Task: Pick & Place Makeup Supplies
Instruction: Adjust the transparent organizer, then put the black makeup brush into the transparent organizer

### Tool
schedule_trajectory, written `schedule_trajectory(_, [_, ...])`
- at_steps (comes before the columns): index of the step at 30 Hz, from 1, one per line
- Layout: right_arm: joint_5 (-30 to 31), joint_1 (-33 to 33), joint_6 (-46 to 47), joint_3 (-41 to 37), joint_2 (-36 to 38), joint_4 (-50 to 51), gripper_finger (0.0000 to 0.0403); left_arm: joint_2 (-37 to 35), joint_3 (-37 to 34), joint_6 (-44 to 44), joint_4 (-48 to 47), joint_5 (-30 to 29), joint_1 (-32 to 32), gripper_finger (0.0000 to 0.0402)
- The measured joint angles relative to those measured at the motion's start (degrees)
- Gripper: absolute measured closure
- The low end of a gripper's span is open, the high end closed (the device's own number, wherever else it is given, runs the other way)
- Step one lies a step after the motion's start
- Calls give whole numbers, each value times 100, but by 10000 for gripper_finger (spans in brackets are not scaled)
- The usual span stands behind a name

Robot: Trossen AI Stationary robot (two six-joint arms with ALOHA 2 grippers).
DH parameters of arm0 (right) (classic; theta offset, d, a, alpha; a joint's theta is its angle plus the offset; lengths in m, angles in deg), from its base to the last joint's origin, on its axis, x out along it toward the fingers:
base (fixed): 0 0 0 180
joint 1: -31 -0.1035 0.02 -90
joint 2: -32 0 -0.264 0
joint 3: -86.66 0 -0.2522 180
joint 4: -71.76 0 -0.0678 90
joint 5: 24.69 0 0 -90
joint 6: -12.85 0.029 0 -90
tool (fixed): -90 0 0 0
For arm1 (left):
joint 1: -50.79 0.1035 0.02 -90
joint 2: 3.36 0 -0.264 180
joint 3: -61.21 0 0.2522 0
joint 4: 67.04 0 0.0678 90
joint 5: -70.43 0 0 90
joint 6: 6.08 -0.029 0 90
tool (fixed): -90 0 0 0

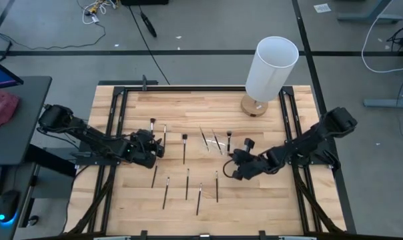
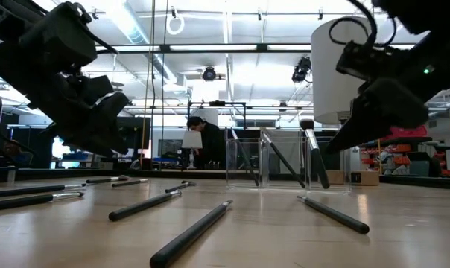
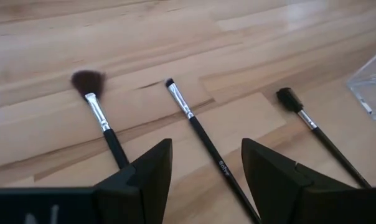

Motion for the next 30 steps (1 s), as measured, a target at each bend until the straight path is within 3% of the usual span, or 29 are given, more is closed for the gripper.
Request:
schedule_trajectory(10, [403, 329, -5, 0, 0, 537, 395, -2, 0, -151, -2, -24, 154, 207])
schedule_trajectory(15, [285, 271, 52, 0, 6, 487, 397, -2, 0, -153, -50, 120, 174, 207])
schedule_trajectory(19, [-231, -22, 125, 0, 85, 154, 393, -2, 0, 52, -231, 288, 175, 207])
schedule_trajectory(27, [-244, -392, -378, 0, 87, -817, 390, 174, 1, 482, -559, -284, 535, 207])
schedule_trajectory(30, [-243, -391, -499, 0, 88, -896, 390, 381, 2, 422, -572, -238, 874, 201])
